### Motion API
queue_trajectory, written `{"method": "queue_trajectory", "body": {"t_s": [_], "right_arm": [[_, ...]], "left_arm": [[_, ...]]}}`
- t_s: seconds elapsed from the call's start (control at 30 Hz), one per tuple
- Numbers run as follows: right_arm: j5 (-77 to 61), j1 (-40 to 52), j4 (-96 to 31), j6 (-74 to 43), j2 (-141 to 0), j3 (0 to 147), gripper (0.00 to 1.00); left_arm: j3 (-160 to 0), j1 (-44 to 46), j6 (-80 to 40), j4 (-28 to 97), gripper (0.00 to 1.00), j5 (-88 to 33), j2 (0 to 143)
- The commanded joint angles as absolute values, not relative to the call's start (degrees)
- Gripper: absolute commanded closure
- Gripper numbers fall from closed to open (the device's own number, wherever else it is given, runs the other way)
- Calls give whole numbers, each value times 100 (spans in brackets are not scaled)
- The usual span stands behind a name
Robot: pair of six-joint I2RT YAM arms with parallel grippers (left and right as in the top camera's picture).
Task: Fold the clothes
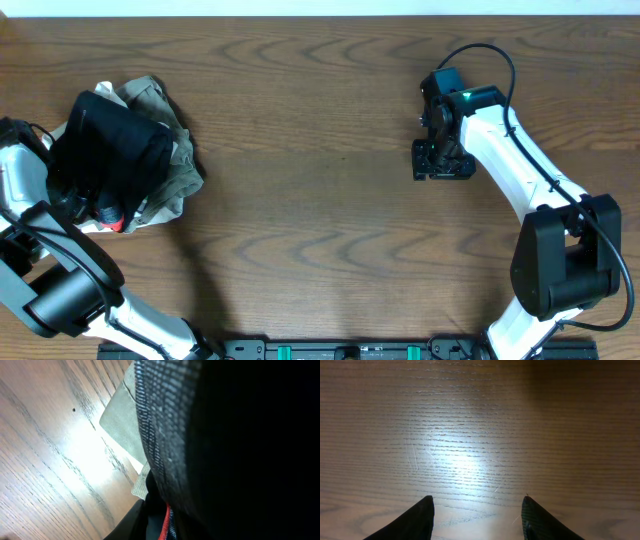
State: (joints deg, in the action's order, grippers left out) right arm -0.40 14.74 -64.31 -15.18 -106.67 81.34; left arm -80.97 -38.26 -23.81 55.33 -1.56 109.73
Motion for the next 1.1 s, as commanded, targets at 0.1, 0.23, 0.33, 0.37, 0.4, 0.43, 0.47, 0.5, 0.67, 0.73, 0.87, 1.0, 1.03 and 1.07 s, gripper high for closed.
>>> {"method": "queue_trajectory", "body": {"t_s": [0.1, 0.23, 0.33, 0.37, 0.4, 0.43, 0.47, 0.5, 0.67, 0.73, 0.87, 1.0, 1.03, 1.07], "right_arm": [[21, 1420, -6425, -1406, -10652, 8125, 46], [21, 1420, -6405, -1406, -10652, 8125, 46], [21, 1422, -6403, -1404, -10652, 8125, 46], [21, 1422, -6399, -1404, -10652, 8125, 46], [21, 1422, -6392, -1406, -10652, 8125, 46], [21, 1420, -6388, -1406, -10652, 8125, 46], [21, 1420, -6388, -1406, -10652, 8125, 45], [21, 1422, -6390, -1406, -10652, 8125, 46], [19, 1422, -6381, -1406, -10652, 8125, 46], [19, 1420, -6368, -1406, -10652, 8125, 46], [19, 1422, -6361, -1406, -10652, 8125, 46], [16, 1422, -6366, -1409, -10652, 8125, 46], [16, 1422, -6364, -1409, -10652, 8125, 46], [19, 1422, -6364, -1409, -10652, 8125, 46]], "left_arm": [[-8132, -3754, -2366, 5572, 75, -860, 10864], [-8180, -3754, -2366, 5601, 69, -858, 10398], [-8219, -3754, -2366, 5579, 60, -858, 9972], [-8228, -3754, -2368, 5557, 57, -858, 9813], [-8232, -3754, -2366, 5535, 53, -858, 9677], [-8232, -3754, -2366, 5516, 51, -858, 9522], [-8232, -3754, -2368, 5509, 49, -858, 9395], [-8232, -3754, -2366, 5507, 48, -858, 9277], [-8232, -3754, -2167, 5404, 45, -1420, 8783], [-8232, -3754, -1973, 5196, 41, -2226, 8711], [-8230, -3754, -1804, 4831, 39, -3546, 8785], [-8130, -3752, -1804, 4880, 38, -3922, 8956], [-8079, -3752, -1804, 4906, 38, -3924, 9006], [-8016, -3752, -1804, 4945, 37, -3924, 9072]]}}
